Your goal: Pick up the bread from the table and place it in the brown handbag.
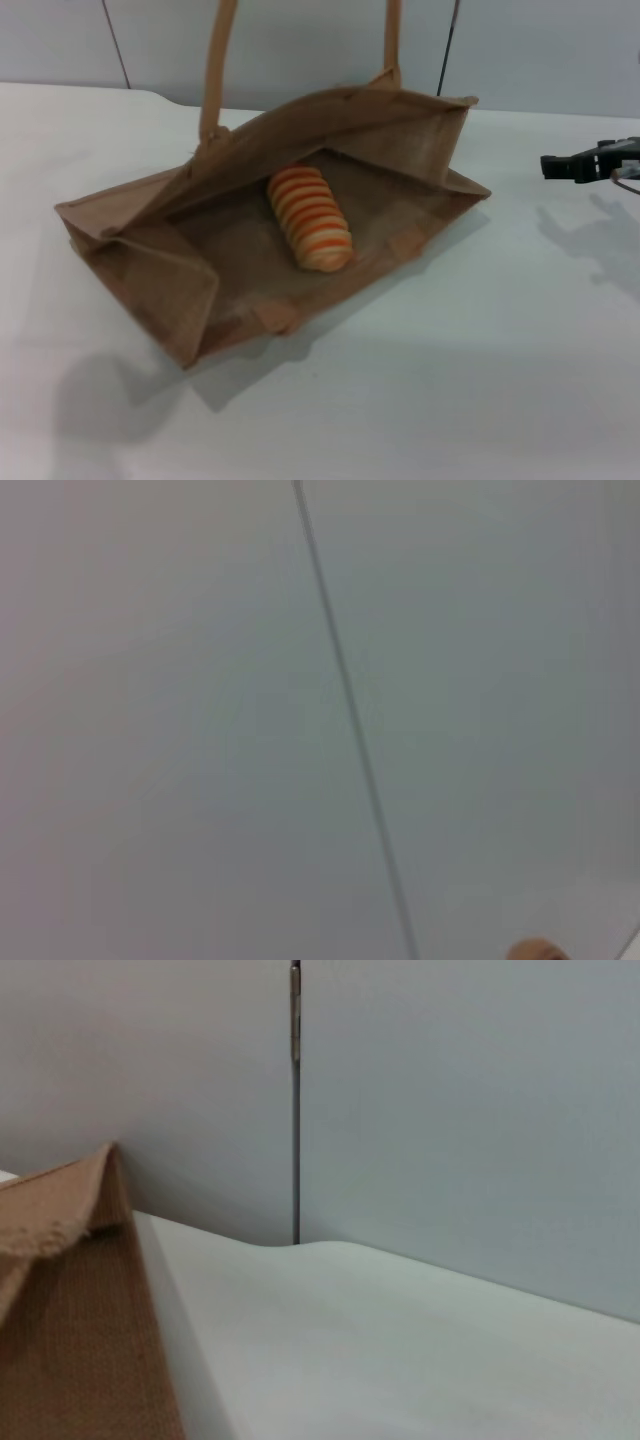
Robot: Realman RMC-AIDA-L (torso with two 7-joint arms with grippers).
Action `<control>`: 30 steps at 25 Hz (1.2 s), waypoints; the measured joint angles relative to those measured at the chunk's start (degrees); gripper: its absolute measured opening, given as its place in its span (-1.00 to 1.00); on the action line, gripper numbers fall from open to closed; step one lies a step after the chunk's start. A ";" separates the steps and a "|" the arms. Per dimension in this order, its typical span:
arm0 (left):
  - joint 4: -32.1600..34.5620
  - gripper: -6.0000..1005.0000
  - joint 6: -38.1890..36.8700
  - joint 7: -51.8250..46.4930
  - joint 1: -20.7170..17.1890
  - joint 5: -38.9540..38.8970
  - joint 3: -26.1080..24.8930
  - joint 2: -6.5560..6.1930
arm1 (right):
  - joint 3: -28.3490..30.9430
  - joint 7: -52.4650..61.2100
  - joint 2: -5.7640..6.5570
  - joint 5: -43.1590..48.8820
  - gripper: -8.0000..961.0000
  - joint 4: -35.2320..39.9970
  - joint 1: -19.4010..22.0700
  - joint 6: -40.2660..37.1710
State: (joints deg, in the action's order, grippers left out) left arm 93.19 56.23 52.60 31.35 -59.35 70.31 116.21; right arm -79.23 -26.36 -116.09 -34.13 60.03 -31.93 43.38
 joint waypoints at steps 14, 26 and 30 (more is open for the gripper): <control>-6.43 0.67 6.36 10.13 0.21 -15.28 -0.13 -0.07 | 0.48 0.10 -0.01 -0.06 0.74 -1.16 -0.24 -0.96; -10.15 0.65 -4.26 20.37 -6.44 -19.03 -0.19 0.16 | -1.66 -0.89 -0.24 -4.15 0.73 -2.43 3.25 -11.62; -14.44 0.65 -9.05 26.22 -8.47 -22.05 0.03 0.30 | -7.35 -3.67 -0.28 -9.99 0.73 -1.61 8.38 -24.68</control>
State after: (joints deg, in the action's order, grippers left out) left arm 78.74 47.18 78.82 22.88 -81.41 70.34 116.51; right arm -86.58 -30.04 -116.37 -44.12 58.42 -23.55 18.71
